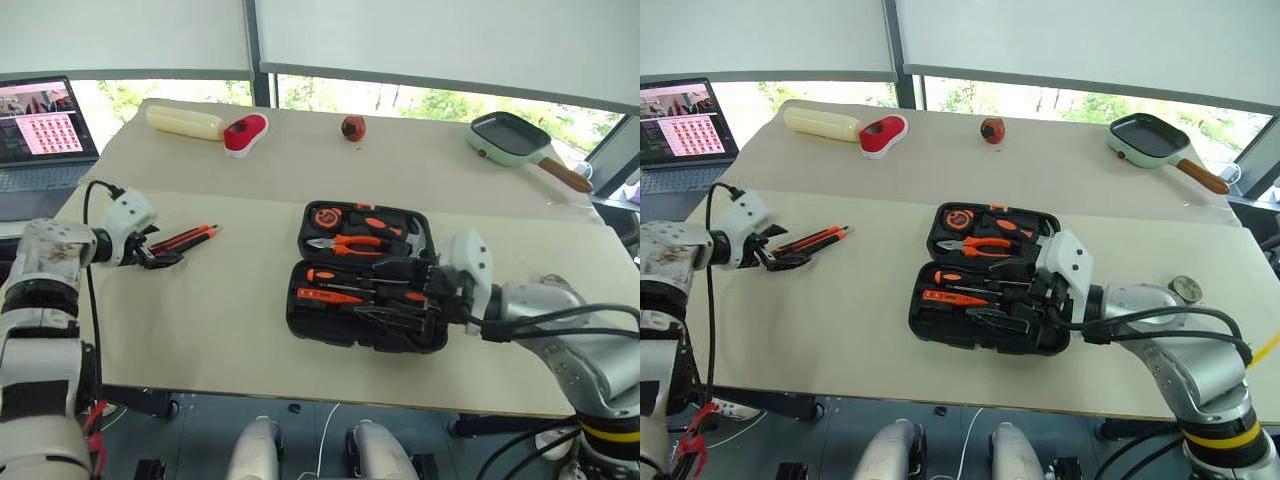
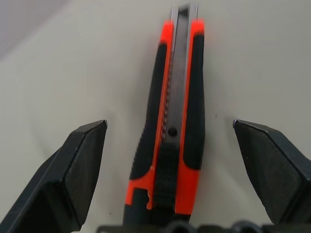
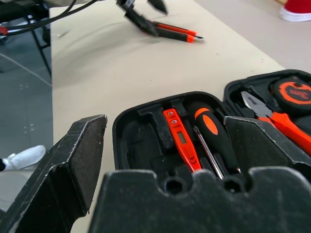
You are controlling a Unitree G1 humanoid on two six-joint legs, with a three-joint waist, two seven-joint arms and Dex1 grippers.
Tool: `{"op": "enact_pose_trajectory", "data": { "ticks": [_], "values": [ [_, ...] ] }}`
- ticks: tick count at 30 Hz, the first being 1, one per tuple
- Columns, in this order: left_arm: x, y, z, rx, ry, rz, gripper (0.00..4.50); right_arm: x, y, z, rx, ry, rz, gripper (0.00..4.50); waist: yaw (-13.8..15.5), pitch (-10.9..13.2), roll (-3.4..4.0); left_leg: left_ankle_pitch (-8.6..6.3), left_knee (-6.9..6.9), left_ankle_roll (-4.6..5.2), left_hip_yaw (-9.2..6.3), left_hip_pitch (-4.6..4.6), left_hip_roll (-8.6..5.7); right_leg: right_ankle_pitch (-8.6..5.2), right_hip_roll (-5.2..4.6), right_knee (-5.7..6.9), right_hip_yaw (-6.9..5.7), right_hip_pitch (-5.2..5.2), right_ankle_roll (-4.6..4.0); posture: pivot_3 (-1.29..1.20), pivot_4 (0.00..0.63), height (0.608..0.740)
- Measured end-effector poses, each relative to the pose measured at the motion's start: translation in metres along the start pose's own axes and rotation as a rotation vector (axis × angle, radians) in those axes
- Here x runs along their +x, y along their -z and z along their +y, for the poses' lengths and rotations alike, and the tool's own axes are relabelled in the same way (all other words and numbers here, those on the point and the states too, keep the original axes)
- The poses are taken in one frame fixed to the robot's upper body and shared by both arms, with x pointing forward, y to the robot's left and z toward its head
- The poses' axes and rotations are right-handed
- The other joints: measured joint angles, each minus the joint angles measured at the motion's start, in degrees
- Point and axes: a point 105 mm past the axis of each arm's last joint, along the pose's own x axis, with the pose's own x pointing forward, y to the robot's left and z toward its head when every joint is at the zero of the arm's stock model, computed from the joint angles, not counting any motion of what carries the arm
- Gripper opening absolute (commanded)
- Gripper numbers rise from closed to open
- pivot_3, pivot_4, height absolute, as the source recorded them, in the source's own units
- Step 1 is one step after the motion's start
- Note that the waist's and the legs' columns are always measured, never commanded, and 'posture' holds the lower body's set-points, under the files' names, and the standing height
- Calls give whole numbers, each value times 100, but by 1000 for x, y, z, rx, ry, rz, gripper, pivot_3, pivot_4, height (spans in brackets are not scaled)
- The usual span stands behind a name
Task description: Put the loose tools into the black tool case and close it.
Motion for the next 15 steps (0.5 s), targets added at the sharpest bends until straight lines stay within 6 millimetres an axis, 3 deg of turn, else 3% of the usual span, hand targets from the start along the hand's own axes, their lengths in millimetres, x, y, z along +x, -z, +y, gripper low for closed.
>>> {"op": "enact_pose_trajectory", "data": {
  "ticks": [6, 7, 8, 13, 15],
  "values": [
    [7, -4, 2, -54, -6, 34, 4464, -4, 1, 4, -2, 37, 7, 4500, 14, -1, 0, 0, 7, 0, -1, 2, 0, 1, -1, 4, 0, 3, 2, 0, 150, 740],
    [8, -5, 1, -62, -1, 37, 3942, -5, 1, 4, 2, 42, 4, 4500, 26, -1, 0, 0, 9, 0, -2, 2, -1, 1, -1, 5, 0, 5, 2, 0, 150, 740],
    [9, -5, -1, -67, 8, 38, 3790, -5, 0, 3, 3, 44, 1, 4500, 33, -1, 1, 0, 9, 0, -2, 2, -3, 1, -2, 5, 0, 6, 3, 0, 150, 740],
    [9, -7, -9, -76, 88, 32, 2004, -9, -3, 4, -3, 60, -3, 4500, 32, -1, 0, 0, 10, 0, -3, 1, -2, 1, -2, 5, 0, 5, 3, 0, 150, 740],
    [8, -11, -15, -81, 152, 10, 1737, -10, -1, 4, 2, 70, 1, 4500, 32, -1, 0, 0, 10, 0, -3, -2, -2, 1, -2, 4, 0, 4, 3, 0, 150, 740]
  ]
}}
